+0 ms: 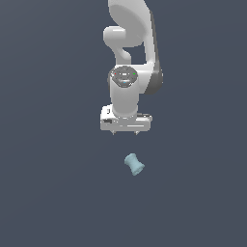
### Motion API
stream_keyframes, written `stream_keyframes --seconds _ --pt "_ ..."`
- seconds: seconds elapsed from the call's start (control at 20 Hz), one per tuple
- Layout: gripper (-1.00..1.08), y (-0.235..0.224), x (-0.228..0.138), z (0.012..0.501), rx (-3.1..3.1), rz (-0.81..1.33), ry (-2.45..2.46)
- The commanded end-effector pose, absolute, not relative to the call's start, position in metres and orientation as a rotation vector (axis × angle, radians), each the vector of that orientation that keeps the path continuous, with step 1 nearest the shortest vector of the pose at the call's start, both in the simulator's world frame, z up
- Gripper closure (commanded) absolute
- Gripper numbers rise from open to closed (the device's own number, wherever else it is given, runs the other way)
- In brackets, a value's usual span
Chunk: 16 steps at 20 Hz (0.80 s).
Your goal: Pick up the object and move it to a goal position.
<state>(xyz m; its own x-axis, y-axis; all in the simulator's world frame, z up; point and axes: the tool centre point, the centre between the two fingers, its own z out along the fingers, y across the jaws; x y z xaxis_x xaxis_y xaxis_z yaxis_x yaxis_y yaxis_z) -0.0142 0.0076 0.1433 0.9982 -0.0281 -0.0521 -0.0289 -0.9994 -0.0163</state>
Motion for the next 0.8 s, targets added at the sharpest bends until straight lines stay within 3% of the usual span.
stream_keyframes --seconds 0.0,0.75 --pt "-0.92 0.0076 -0.0142 0.1433 -3.123 0.081 0.045" --pt "-0.92 0.0022 -0.0123 0.1404 -3.155 0.089 0.018"
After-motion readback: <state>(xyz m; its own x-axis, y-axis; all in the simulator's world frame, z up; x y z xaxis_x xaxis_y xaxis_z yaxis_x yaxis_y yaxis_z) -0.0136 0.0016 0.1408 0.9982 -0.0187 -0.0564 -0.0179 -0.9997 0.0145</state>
